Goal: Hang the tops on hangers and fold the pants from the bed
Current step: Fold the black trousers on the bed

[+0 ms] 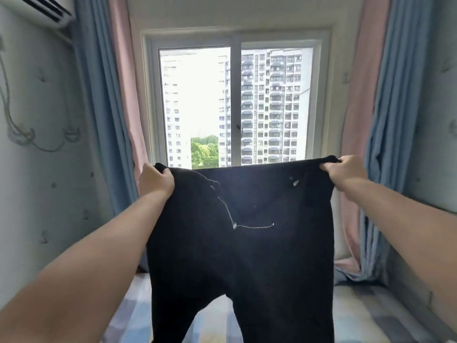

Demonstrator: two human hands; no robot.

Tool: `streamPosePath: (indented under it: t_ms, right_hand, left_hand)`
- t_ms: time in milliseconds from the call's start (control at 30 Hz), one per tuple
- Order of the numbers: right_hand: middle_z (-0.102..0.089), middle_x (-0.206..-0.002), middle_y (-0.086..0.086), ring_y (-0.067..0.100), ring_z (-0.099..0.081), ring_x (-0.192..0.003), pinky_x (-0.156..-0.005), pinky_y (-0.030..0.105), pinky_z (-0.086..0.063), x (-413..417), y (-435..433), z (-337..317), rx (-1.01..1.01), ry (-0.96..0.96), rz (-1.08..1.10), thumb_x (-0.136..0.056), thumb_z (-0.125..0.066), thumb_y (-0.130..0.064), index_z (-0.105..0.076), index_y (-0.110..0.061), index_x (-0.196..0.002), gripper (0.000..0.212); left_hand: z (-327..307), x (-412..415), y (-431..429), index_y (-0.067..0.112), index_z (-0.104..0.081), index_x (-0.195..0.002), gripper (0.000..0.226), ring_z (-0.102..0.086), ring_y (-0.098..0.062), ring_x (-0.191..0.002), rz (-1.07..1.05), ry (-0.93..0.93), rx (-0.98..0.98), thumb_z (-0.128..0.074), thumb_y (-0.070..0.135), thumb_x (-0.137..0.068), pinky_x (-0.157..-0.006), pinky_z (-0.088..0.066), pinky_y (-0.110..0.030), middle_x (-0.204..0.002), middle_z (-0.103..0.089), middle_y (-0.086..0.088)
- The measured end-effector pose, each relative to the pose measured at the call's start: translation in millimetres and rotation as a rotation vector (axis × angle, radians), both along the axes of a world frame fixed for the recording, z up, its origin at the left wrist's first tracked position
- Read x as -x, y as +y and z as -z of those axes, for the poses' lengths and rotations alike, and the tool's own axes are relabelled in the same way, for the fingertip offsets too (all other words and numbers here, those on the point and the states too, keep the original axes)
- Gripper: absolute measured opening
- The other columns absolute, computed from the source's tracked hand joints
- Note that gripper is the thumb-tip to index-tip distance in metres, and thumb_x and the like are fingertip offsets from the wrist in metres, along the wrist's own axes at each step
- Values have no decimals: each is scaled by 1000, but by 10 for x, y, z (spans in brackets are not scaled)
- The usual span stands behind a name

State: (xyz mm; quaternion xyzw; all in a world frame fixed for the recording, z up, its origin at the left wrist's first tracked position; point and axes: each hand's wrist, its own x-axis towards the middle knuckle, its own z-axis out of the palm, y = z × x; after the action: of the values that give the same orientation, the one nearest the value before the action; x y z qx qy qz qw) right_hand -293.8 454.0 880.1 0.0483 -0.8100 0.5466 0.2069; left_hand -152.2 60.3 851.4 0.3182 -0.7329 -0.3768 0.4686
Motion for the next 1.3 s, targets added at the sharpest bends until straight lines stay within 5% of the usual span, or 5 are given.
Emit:
streamPosePath:
  t_ms: [167,500,667,1067,1300]
  right_hand:
    - [-57,-72,5,17,-53,-57,-36,19,-41,-106,-182,-468,332,-274,-59,-83,-70,-6,-61,-10,-84,10]
    - [-69,-88,6,27,-69,-91,-64,45,-61,-357,-578,-874,388,-460,-541,-86,-69,-10,-74,-11,-66,20]
    - [-70,-84,-6,12,-58,-75,-65,25,-44,-492,-803,-950,197,-509,-655,-76,-71,-20,-76,-21,-63,13]
    - [-51,-75,-8,13,-38,-71,-72,26,-38,-1127,-1259,-1100,86,-280,-726,-79,-65,-23,-70,-24,-89,11]
    - [-60,-81,-3,14,-55,-73,-83,30,-47,-1235,-1352,-1131,62,-148,-635,-82,-65,-22,-67,-17,-76,8]
  left_hand:
    - [-429,-53,20,2,-56,-115,26,-53,-23,-71,72,-127,-330,-48,17,-96,-55,-39,-30,-89,-57,-10]
    - [-662,-46,409,6,-60,-125,28,-65,-31,-112,433,183,-698,-49,12,-101,-100,-53,-43,-121,-68,-12]
    - [-806,-157,823,7,-68,-120,25,-70,-30,-101,609,301,-629,-51,8,-102,-64,-56,-32,-114,-72,-9]
    - [-833,-359,1369,1,-61,-92,20,-61,-21,-69,1100,371,-501,-41,-4,-96,-59,-51,-26,-86,-62,-12]
    - [-637,-350,1452,1,-63,-121,43,-71,-28,-84,1096,272,-311,-58,-17,-82,-64,-57,-30,-107,-72,-19]
